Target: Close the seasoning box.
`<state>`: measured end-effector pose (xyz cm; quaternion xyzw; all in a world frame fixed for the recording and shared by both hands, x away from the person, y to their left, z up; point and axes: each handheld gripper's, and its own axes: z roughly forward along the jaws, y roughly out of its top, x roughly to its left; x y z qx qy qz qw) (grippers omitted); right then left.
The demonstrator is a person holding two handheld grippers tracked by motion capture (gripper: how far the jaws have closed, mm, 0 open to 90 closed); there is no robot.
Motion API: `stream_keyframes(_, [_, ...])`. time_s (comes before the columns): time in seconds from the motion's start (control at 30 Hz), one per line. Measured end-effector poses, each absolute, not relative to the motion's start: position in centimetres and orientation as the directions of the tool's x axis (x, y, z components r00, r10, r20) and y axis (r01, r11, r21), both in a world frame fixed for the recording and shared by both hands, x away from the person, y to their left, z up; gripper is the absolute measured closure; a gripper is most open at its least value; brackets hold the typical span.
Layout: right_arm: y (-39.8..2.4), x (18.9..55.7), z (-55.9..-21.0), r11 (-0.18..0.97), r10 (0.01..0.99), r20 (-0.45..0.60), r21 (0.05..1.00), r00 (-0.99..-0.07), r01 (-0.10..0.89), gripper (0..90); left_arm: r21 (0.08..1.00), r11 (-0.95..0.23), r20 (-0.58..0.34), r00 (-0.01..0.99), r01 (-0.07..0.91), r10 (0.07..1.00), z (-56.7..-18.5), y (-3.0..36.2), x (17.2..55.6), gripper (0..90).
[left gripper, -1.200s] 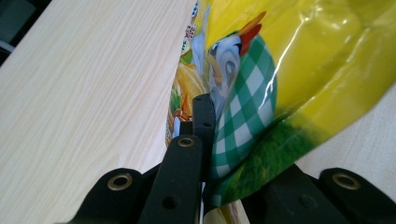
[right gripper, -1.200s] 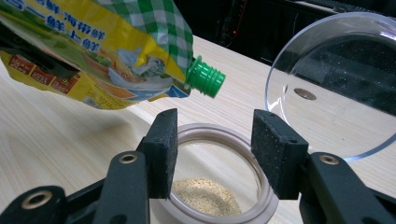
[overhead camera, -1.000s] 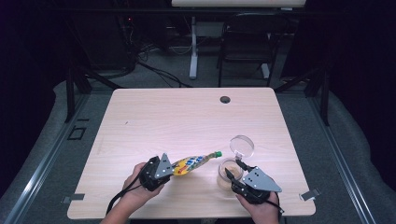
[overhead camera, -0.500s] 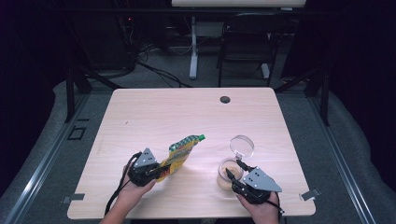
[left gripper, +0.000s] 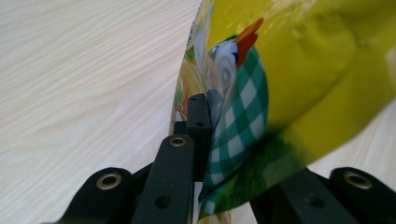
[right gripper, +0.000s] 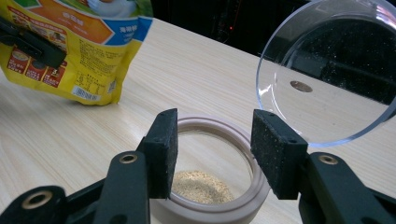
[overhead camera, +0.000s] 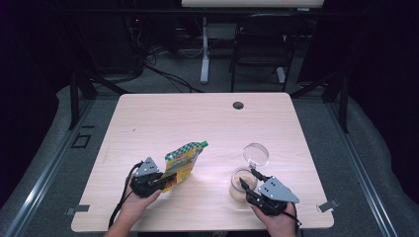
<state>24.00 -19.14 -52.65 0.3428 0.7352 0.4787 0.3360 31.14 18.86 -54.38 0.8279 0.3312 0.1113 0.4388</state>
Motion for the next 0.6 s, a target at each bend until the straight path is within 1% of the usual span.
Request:
stream_keyframes(0.17, [-19.2,24.1,-52.7,0.303,0.826,-0.161,0.935,-0.540,0.186,51.3,0.794,-0.387,-0.120,0.746,0.468,0.655,-54.7,19.5,31.3,81.8])
stream_keyframes(0.27, [-19.2,24.1,-52.7,0.303,0.826,-0.159,0.935,-0.541,0.187,51.5,0.790,-0.401,-0.110,0.751,0.463,0.652,-54.9,19.6,31.1,81.2])
stream_keyframes(0.4, [-19.3,24.2,-52.7,0.299,0.825,-0.155,0.936,-0.543,0.187,51.5,0.789,-0.402,-0.106,0.746,0.466,0.657,-55.0,19.8,30.9,76.1])
stream_keyframes(0.6, [-19.2,24.3,-52.7,0.293,0.823,-0.149,0.938,-0.548,0.186,51.4,0.779,-0.401,-0.117,0.740,0.482,0.662,-55.3,20.1,30.8,72.2])
